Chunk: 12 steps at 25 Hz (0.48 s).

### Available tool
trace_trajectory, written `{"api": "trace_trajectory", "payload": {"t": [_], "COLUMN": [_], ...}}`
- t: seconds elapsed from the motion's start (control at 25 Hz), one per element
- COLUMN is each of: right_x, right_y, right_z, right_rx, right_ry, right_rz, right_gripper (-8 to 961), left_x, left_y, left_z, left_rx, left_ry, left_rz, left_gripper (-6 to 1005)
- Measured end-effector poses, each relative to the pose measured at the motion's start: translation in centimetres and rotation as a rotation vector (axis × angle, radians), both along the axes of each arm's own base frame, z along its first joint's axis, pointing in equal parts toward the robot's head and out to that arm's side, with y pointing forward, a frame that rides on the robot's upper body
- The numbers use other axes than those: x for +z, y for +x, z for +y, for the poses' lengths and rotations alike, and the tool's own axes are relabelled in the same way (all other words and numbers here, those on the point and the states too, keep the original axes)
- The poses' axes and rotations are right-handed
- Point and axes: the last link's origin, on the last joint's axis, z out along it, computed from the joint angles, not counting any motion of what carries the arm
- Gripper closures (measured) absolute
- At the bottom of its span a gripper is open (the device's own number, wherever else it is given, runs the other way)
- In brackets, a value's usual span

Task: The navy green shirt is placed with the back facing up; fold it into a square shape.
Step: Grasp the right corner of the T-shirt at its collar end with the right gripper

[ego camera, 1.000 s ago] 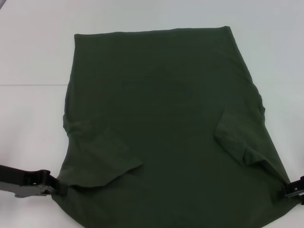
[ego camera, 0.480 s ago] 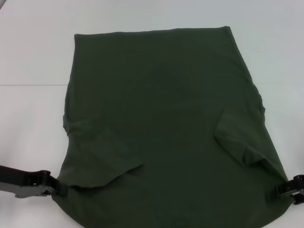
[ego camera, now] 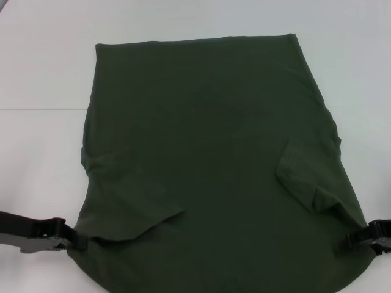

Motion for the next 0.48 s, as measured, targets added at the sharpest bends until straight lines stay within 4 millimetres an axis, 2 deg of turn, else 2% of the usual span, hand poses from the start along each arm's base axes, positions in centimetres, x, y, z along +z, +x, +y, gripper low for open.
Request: {"api": "trace_trajectory", "payload": {"t": [0.24, 0.48], "right_x": [-0.8, -1.3], "right_y": [-0.3, -0.6], "right_z": [0.2, 0.4], "right_rx": [0.016, 0.032], "right_ry": [-0.02, -0.032], "right_rz": [-0.015, -0.028], "right_gripper": [121, 347], "left_x": [0.0, 0.2], "left_y": [0.2, 0.2], "left_z": [0.2, 0.3], "left_rx": [-0.006, -0.012], "left_ry": [0.004, 0.012], "left_rz": [0.0, -0.004], "left_gripper": [994, 995]}}
